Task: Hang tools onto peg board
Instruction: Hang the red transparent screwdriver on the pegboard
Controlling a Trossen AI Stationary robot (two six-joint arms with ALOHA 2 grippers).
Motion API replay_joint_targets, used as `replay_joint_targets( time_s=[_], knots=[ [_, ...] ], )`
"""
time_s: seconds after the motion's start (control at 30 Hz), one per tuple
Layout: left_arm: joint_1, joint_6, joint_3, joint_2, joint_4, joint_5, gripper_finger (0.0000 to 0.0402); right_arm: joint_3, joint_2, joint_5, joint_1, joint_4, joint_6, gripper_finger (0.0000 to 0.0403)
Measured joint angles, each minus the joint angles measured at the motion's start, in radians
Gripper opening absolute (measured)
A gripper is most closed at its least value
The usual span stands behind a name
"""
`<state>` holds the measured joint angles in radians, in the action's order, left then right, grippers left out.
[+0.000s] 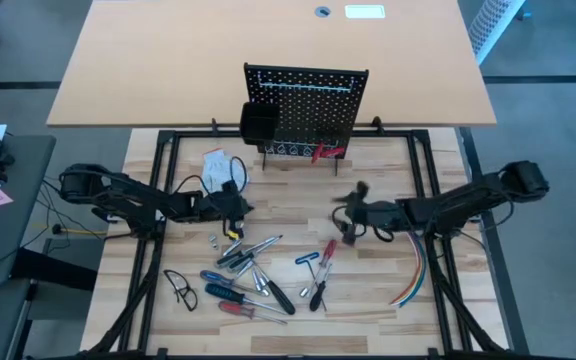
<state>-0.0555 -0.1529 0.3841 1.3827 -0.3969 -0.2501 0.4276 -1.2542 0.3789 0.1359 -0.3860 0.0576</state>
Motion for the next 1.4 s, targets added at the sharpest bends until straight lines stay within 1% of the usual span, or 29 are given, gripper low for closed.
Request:
replay_joint_targets(
  time_s=[0.03, 0.07, 0.13, 0.23, 0.33, 0.4, 0.47, 0.57, 0.7, 0.8, 0.87, 0.97, 1.1, 1.17, 1.23, 1.3, 1.4],
  knots=[
    [0.022, -0.009, 0.007, 0.0, -0.022, 0.01, 0.0, -0.002, -0.015, -0.077, 0.0, -0.034, 0.02, 0.0249],
    [0.045, -0.02, 0.016, 0.0, -0.038, 0.011, 0.0, -0.002, -0.033, -0.13, 0.0, -0.065, 0.028, 0.0249],
    [0.084, -0.039, 0.031, 0.0, -0.069, 0.011, 0.0, -0.002, -0.084, -0.179, 0.009, -0.136, 0.019, 0.0249],
    [0.117, -0.061, 0.055, 0.0, -0.117, 0.011, 0.0, -0.004, -0.179, -0.182, 0.01, -0.286, -0.048, 0.0249],
    [0.124, -0.064, 0.073, 0.0, -0.153, 0.011, 0.0, -0.003, -0.281, -0.182, -0.007, -0.442, -0.106, 0.0249],
    [0.124, -0.07, 0.084, 0.0, -0.168, 0.01, 0.0, -0.003, -0.342, -0.182, -0.028, -0.513, -0.127, 0.0249],
    [0.124, -0.092, 0.091, 0.0, -0.199, 0.01, 0.0, 0.0, -0.39, -0.182, -0.053, -0.542, -0.166, 0.0249],
    [0.119, -0.15, 0.1, 0.0, -0.261, 0.01, 0.0, 0.019, -0.443, -0.182, -0.1, -0.538, -0.227, 0.0249],
    [0.089, -0.225, 0.115, 0.0, -0.316, 0.01, 0.0, 0.057, -0.48, -0.189, -0.16, -0.53, -0.265, 0.0249],
    [0.072, -0.222, 0.118, 0.0, -0.306, 0.009, 0.0, 0.073, -0.485, -0.197, -0.179, -0.489, -0.265, 0.0249],
    [0.072, -0.175, 0.118, 0.0, -0.272, 0.01, 0.0, 0.078, -0.485, -0.197, -0.177, -0.465, -0.252, 0.0249],
    [0.089, -0.06, 0.118, 0.0, -0.185, 0.009, 0.0, 0.078, -0.485, -0.198, -0.16, -0.452, -0.201, 0.0249],
    [0.125, 0.102, 0.118, 0.0, -0.122, 0.009, 0.0, 0.078, -0.482, -0.198, -0.107, -0.453, -0.132, 0.0249],
    [0.149, 0.136, 0.118, 0.0, -0.116, 0.009, 0.0, 0.078, -0.457, -0.198, -0.067, -0.417, -0.113, 0.0249],
    [0.173, 0.138, 0.118, 0.0, -0.121, 0.008, 0.0, 0.078, -0.404, -0.187, -0.02, -0.364, -0.116, 0.0249],
    [0.19, 0.123, 0.118, 0.0, -0.133, -0.002, 0.0, 0.078, -0.323, -0.115, 0.031, -0.284, -0.131, 0.0249],
    [0.201, 0.096, 0.118, 0.0, -0.146, -0.022, 0.0, 0.078, -0.184, 0.054, 0.109, -0.147, -0.178, 0.0249]
  ],
)
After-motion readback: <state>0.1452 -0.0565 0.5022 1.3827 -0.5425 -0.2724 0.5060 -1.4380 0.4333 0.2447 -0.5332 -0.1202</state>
